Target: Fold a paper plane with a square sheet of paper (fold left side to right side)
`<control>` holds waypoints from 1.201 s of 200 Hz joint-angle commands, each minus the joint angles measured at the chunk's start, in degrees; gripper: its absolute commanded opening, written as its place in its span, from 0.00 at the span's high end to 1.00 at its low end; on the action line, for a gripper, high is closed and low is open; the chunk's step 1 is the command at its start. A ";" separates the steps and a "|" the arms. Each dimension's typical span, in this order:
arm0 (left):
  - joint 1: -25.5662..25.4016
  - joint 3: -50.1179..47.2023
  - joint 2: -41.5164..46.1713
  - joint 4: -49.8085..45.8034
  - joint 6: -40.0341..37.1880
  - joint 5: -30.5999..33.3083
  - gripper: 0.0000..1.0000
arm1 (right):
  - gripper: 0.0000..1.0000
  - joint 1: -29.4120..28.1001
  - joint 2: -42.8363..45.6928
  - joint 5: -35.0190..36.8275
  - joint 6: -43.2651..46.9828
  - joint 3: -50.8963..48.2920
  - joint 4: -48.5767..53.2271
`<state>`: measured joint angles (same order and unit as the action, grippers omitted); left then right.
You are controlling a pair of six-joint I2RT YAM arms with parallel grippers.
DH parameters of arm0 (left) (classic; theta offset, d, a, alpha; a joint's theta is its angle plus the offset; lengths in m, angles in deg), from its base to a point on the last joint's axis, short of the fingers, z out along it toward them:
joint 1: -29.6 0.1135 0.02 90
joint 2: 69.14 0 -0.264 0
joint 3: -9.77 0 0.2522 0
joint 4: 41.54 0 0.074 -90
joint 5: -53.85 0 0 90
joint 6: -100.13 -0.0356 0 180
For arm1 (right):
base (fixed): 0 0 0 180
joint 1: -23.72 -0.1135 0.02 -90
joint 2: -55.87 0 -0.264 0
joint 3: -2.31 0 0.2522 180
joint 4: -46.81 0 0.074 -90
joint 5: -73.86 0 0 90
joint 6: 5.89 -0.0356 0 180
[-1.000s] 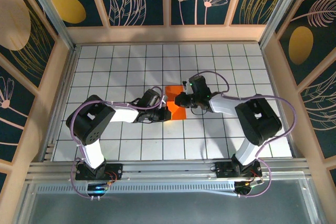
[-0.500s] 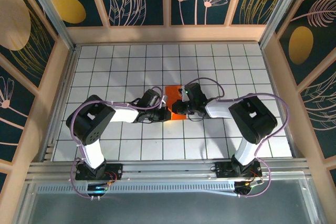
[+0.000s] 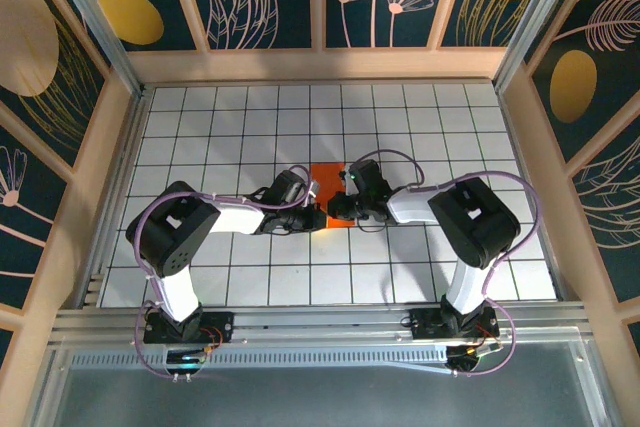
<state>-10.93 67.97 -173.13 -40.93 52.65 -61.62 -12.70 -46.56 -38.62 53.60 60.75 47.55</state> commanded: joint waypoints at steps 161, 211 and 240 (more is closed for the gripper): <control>-0.54 -2.52 -2.89 -3.26 -0.58 2.36 1.00 | 1.00 11.94 -2.66 1.56 4.71 0.71 0.80; -0.70 -2.18 -2.98 -2.88 -0.38 1.94 1.00 | 1.00 14.77 -2.18 1.46 6.33 2.81 2.18; -0.86 -2.07 -3.15 -2.86 -0.44 1.92 1.00 | 1.00 15.52 -0.57 1.56 7.14 3.73 3.79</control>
<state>-11.19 67.54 -173.34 -39.18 52.67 -61.18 1.68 -48.13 -40.72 58.59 62.87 48.27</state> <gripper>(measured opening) 0.048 0.051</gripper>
